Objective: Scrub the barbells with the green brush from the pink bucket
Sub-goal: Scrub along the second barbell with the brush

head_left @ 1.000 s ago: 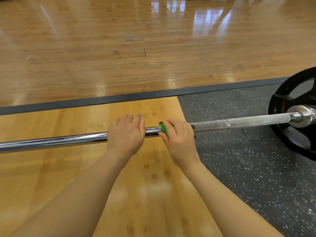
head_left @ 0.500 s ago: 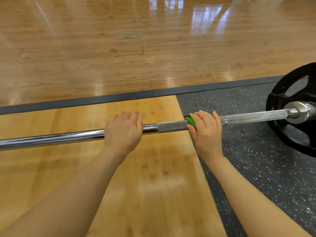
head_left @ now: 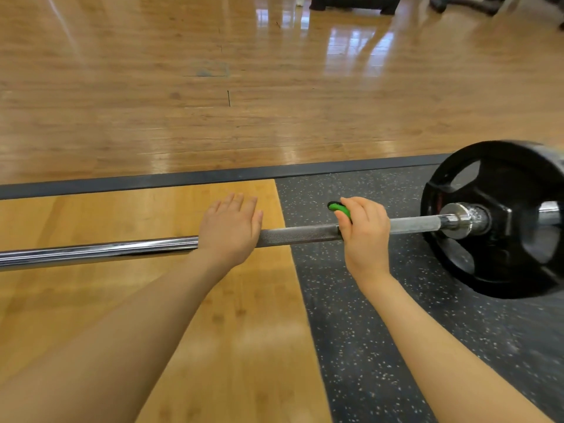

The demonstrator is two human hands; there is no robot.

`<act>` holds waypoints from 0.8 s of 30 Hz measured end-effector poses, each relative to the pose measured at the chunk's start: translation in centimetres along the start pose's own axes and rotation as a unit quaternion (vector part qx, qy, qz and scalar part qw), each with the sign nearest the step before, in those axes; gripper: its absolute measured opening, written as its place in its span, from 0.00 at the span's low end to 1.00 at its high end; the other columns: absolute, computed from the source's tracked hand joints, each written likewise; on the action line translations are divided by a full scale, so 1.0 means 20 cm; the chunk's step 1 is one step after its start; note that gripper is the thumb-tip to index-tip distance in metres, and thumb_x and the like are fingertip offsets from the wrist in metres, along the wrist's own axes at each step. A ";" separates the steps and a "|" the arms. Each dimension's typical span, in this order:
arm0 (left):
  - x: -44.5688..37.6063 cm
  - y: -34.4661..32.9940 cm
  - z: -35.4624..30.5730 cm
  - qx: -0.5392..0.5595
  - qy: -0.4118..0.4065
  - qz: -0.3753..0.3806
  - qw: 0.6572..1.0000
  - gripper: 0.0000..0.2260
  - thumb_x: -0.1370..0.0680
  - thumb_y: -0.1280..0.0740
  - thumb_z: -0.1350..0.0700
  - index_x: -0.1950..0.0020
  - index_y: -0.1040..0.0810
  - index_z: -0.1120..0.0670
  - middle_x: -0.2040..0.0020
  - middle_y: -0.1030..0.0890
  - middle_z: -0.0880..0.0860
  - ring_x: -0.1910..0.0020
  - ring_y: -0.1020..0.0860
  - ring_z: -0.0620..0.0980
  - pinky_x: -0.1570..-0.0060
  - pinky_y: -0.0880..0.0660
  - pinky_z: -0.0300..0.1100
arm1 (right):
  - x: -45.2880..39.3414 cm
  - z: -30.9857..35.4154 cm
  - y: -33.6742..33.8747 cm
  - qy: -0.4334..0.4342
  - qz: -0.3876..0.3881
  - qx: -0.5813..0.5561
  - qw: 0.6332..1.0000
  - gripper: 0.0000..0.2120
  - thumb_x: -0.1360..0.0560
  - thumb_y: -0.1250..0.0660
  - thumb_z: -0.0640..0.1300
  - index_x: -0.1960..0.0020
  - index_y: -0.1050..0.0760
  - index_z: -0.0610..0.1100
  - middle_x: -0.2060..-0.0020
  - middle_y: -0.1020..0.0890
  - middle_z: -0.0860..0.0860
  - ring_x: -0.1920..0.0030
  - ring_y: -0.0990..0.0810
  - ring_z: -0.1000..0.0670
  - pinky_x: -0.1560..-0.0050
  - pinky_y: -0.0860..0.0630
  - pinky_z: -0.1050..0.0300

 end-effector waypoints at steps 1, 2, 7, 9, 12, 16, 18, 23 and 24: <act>-0.01 -0.02 -0.03 0.002 0.008 0.009 1.000 0.24 0.17 0.58 0.46 0.23 0.42 0.50 0.23 0.39 0.53 0.24 0.44 0.52 0.26 0.47 0.48 | 0.00 0.01 -0.01 0.006 0.004 -0.005 1.000 0.18 0.21 0.42 0.50 0.43 0.21 0.38 0.49 0.19 0.44 0.47 0.27 0.46 0.47 0.35 0.57; -0.01 -0.04 -0.05 -0.002 0.018 0.013 1.000 0.24 0.17 0.58 0.46 0.23 0.42 0.50 0.24 0.38 0.52 0.24 0.43 0.52 0.27 0.46 0.48 | -0.01 0.03 -0.02 0.013 0.010 -0.010 1.000 0.18 0.21 0.42 0.50 0.44 0.21 0.38 0.50 0.19 0.45 0.48 0.27 0.47 0.48 0.35 0.57; 0.02 -0.06 -0.04 -0.020 0.047 0.002 0.999 0.23 0.17 0.56 0.47 0.24 0.38 0.51 0.28 0.30 0.51 0.27 0.36 0.52 0.29 0.40 0.48 | 0.02 0.20 -0.14 0.062 0.038 0.002 0.997 0.18 0.22 0.41 0.51 0.46 0.20 0.39 0.53 0.18 0.47 0.54 0.21 0.46 0.55 0.28 0.54; 0.03 -0.05 -0.05 -0.025 0.046 -0.003 0.999 0.23 0.17 0.55 0.48 0.25 0.36 0.51 0.30 0.27 0.52 0.29 0.34 0.52 0.31 0.40 0.47 | 0.04 0.20 -0.15 0.077 0.034 -0.001 0.996 0.17 0.22 0.41 0.50 0.49 0.20 0.40 0.56 0.17 0.47 0.57 0.20 0.45 0.58 0.25 0.53; 0.04 -0.04 -0.05 -0.022 0.042 -0.009 0.999 0.22 0.17 0.54 0.49 0.27 0.34 0.52 0.32 0.26 0.52 0.30 0.33 0.52 0.32 0.39 0.46 | 0.05 0.14 -0.13 0.130 0.045 0.005 0.990 0.18 0.19 0.44 0.50 0.53 0.20 0.40 0.58 0.18 0.47 0.60 0.20 0.45 0.60 0.26 0.51; 0.05 -0.03 -0.06 -0.022 0.045 -0.015 0.999 0.21 0.17 0.53 0.49 0.29 0.31 0.53 0.34 0.24 0.53 0.33 0.30 0.53 0.34 0.37 0.47 | 0.08 -0.06 -0.07 0.167 0.062 0.040 0.983 0.20 0.17 0.45 0.51 0.50 0.20 0.39 0.55 0.18 0.47 0.57 0.21 0.45 0.53 0.26 0.51; 0.05 -0.02 -0.07 -0.018 0.046 -0.021 0.999 0.20 0.17 0.51 0.50 0.30 0.29 0.54 0.36 0.23 0.54 0.35 0.28 0.54 0.35 0.36 0.48 | 0.09 -0.14 -0.04 0.143 0.051 0.038 0.988 0.22 0.17 0.47 0.52 0.49 0.20 0.38 0.52 0.18 0.45 0.54 0.21 0.44 0.48 0.27 0.50; 0.04 -0.02 -0.07 -0.023 0.047 -0.024 0.998 0.20 0.17 0.51 0.50 0.29 0.30 0.54 0.36 0.23 0.54 0.34 0.29 0.54 0.35 0.36 0.48 | 0.09 -0.04 -0.09 0.104 0.038 0.015 0.994 0.17 0.19 0.43 0.47 0.53 0.19 0.39 0.53 0.17 0.46 0.47 0.19 0.42 0.49 0.25 0.48; 0.04 -0.02 -0.07 -0.022 0.049 -0.023 0.998 0.20 0.17 0.51 0.50 0.29 0.30 0.54 0.36 0.23 0.54 0.34 0.29 0.54 0.35 0.36 0.48 | 0.10 0.00 -0.11 0.122 0.033 0.017 0.992 0.16 0.20 0.41 0.47 0.53 0.19 0.39 0.53 0.17 0.45 0.46 0.19 0.42 0.49 0.25 0.48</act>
Point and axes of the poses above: each hand's wrist, its own x-axis away from the middle knuckle, its own y-axis out of the back of the hand, z = x × y, the point moved 4 cm from there along -x, towards the middle knuckle
